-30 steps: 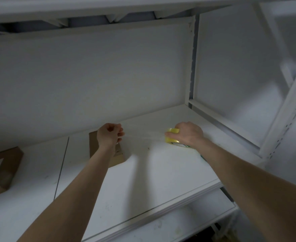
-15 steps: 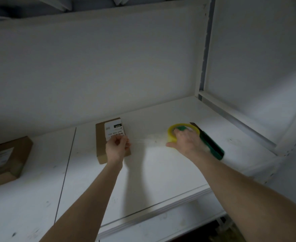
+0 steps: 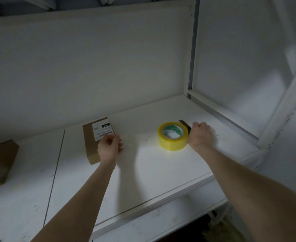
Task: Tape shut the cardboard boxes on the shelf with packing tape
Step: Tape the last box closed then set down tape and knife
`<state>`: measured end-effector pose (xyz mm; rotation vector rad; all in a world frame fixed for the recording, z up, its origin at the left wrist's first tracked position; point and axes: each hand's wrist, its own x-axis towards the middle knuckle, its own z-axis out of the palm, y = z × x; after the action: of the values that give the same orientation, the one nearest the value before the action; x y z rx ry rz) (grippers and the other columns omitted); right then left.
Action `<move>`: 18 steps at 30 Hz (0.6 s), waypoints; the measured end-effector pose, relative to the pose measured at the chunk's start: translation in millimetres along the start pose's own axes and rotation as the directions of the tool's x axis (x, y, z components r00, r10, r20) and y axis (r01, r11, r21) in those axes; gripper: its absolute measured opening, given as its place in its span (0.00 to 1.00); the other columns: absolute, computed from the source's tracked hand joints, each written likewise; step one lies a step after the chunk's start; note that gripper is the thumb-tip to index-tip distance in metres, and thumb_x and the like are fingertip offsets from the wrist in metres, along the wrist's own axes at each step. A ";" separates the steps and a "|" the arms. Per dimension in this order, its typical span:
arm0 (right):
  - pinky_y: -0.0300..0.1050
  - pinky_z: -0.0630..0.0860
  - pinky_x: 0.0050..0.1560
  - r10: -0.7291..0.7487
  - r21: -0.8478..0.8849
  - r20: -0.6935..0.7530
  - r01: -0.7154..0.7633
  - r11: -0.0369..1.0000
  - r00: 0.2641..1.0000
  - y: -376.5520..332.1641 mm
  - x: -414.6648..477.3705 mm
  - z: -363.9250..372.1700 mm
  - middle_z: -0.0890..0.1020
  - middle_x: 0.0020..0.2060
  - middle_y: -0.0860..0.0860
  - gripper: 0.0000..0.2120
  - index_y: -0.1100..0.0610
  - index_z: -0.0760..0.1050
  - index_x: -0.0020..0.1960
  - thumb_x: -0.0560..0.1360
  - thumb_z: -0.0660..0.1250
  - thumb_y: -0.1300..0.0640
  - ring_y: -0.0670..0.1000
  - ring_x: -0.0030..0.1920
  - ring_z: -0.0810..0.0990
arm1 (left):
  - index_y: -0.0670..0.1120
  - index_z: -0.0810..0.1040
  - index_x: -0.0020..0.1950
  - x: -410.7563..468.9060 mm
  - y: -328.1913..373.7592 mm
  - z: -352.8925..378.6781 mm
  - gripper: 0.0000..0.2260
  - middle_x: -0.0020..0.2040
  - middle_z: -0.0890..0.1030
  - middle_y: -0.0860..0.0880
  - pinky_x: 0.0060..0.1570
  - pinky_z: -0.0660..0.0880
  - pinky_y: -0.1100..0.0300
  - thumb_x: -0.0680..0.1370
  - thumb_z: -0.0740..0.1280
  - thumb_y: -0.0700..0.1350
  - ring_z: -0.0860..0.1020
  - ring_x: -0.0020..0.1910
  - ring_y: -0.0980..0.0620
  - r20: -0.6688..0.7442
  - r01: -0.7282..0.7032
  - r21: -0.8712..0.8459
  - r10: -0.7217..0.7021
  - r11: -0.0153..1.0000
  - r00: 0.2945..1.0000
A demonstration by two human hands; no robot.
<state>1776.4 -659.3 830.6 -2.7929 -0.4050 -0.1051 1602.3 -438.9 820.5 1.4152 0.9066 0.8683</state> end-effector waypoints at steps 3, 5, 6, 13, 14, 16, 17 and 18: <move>0.51 0.70 0.60 0.053 0.006 0.123 -0.054 0.999 0.991 11.6 -8.6 8.0 0.71 0.64 0.60 0.16 0.62 0.67 0.67 0.81 0.58 0.57 0.59 0.65 0.69 | 0.42 0.73 0.41 -6.0 -0.7 -2.2 0.05 0.34 0.77 0.45 0.30 0.76 0.60 0.76 0.68 0.38 0.75 0.29 0.51 -0.008 -0.001 -0.008 0.001 1.000 1.000; 0.50 0.71 0.60 0.046 -0.016 0.122 -0.045 0.999 0.991 13.1 -12.5 11.2 0.71 0.64 0.60 0.16 0.62 0.68 0.67 0.81 0.59 0.58 0.58 0.65 0.69 | 0.43 0.72 0.38 -9.5 -2.1 -4.5 0.08 0.33 0.77 0.46 0.30 0.76 0.61 0.75 0.69 0.38 0.75 0.29 0.51 -0.013 -0.008 -0.003 0.008 1.000 1.000; 0.49 0.70 0.60 0.059 -0.008 0.124 -0.059 0.998 0.991 13.0 -13.6 11.0 0.71 0.64 0.60 0.17 0.63 0.68 0.67 0.80 0.60 0.59 0.59 0.65 0.70 | 0.44 0.72 0.37 -11.1 -3.6 -6.0 0.09 0.33 0.77 0.46 0.30 0.77 0.61 0.75 0.69 0.37 0.75 0.30 0.51 -0.015 -0.008 -0.001 0.008 1.000 1.000; 0.54 0.74 0.55 0.187 0.453 0.096 -0.210 0.867 0.978 2.1 -8.6 -6.1 0.71 0.62 0.63 0.20 0.65 0.66 0.66 0.79 0.66 0.56 0.64 0.60 0.75 | 0.45 0.72 0.37 -20.4 -11.7 -13.5 0.09 0.38 0.79 0.44 0.31 0.78 0.60 0.75 0.69 0.39 0.79 0.34 0.51 -0.028 -0.005 0.017 0.006 1.000 1.000; 0.54 0.75 0.54 0.149 0.497 0.071 -0.165 0.852 0.986 -0.5 -8.3 -9.2 0.73 0.61 0.63 0.20 0.64 0.66 0.64 0.78 0.67 0.55 0.64 0.58 0.76 | 0.45 0.71 0.37 -21.6 -12.0 -13.6 0.09 0.38 0.80 0.44 0.31 0.78 0.59 0.75 0.69 0.40 0.79 0.34 0.52 -0.033 -0.006 0.019 0.006 1.000 0.999; 0.55 0.77 0.53 0.059 0.546 0.052 -0.077 0.834 0.997 -9.1 -13.3 -15.1 0.78 0.57 0.62 0.19 0.62 0.67 0.61 0.78 0.67 0.52 0.63 0.55 0.79 | 0.46 0.71 0.37 -24.0 -12.5 -13.9 0.10 0.37 0.80 0.44 0.32 0.77 0.59 0.75 0.69 0.40 0.79 0.34 0.51 -0.041 -0.004 0.017 0.004 1.000 0.999; 0.55 0.78 0.52 0.010 0.554 0.053 -0.037 0.832 0.999 -14.0 -18.7 -16.8 0.79 0.55 0.61 0.18 0.61 0.67 0.60 0.78 0.66 0.49 0.62 0.53 0.79 | 0.46 0.71 0.36 -25.3 -12.9 -14.1 0.10 0.37 0.80 0.45 0.32 0.77 0.59 0.75 0.69 0.40 0.79 0.35 0.51 -0.045 -0.002 0.016 0.002 1.000 0.999; 0.54 0.78 0.51 -0.043 0.540 0.053 0.007 0.842 0.998 -18.2 -25.0 -16.7 0.80 0.53 0.60 0.17 0.60 0.68 0.59 0.78 0.65 0.48 0.62 0.52 0.80 | 0.46 0.71 0.36 -26.8 -13.4 -14.2 0.10 0.37 0.80 0.45 0.32 0.78 0.59 0.75 0.69 0.39 0.80 0.35 0.50 -0.047 0.002 0.014 -0.001 1.000 0.999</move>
<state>1746.7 -654.7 848.9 -2.2335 -0.4107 0.0837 1577.7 -457.1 807.8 1.4110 0.9510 0.8988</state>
